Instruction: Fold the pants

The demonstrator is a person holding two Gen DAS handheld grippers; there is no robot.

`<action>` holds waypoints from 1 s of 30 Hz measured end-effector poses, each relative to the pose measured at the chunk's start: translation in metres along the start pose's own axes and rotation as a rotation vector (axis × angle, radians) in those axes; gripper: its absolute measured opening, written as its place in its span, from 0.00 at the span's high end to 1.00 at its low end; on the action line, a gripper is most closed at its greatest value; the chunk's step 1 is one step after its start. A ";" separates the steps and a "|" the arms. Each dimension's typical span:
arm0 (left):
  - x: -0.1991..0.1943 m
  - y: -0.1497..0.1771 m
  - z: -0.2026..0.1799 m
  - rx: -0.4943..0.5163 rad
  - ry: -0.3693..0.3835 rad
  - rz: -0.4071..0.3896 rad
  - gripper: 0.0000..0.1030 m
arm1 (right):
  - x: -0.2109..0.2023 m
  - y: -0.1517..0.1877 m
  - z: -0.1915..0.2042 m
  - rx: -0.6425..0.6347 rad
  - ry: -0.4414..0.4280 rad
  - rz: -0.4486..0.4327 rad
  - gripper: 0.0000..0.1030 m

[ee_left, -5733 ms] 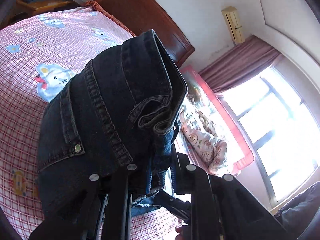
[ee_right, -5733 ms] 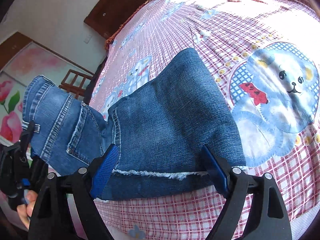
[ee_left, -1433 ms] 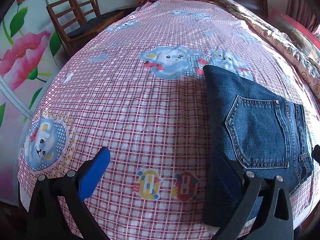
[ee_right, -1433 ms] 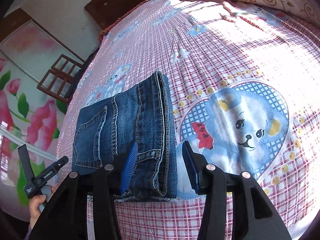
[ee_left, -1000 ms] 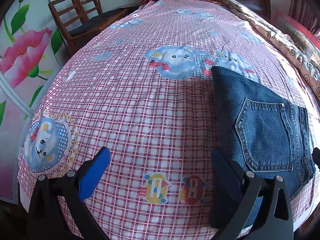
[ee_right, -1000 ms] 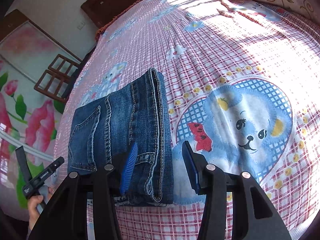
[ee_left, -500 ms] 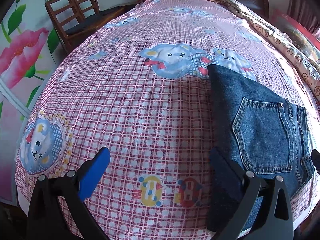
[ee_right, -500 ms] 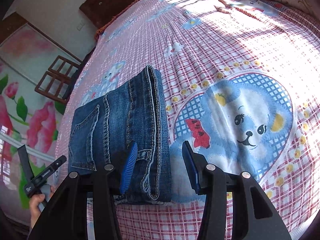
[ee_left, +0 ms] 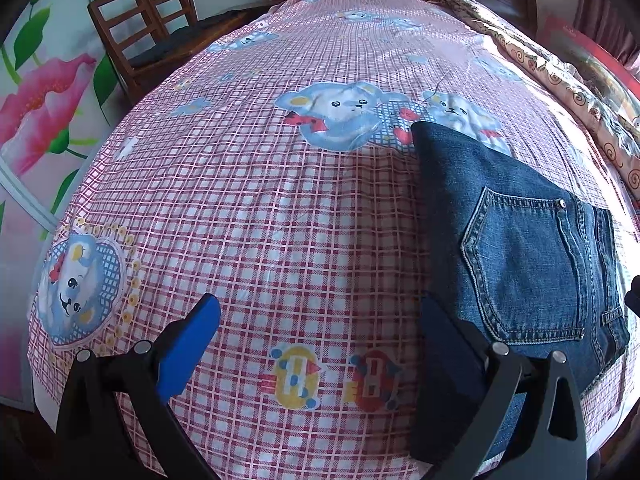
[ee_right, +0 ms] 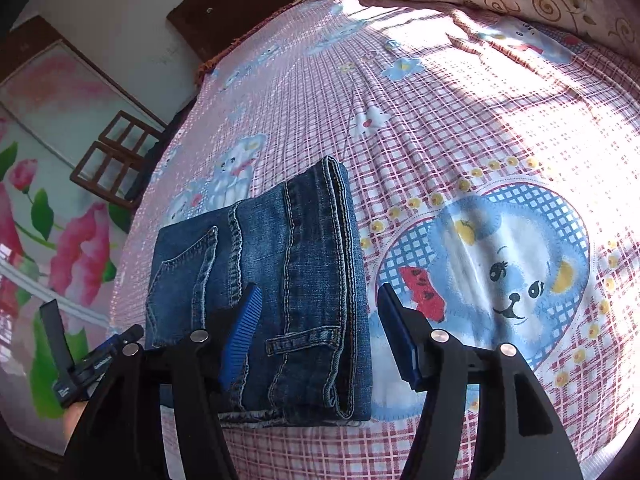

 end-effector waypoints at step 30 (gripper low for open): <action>-0.052 -0.003 0.024 -0.123 -0.118 -0.078 0.03 | -0.007 0.017 -0.012 0.153 -0.246 0.000 0.42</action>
Point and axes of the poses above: each gripper's, at about its wrist camera, not at the fingertips, and x roughly the way its jaws point, z to its left, y to its underside, the point moved 3 cm from there along x, roughly the way its jaws point, and after that the axes turned 15 degrees about -y, right-handed, at the moved point
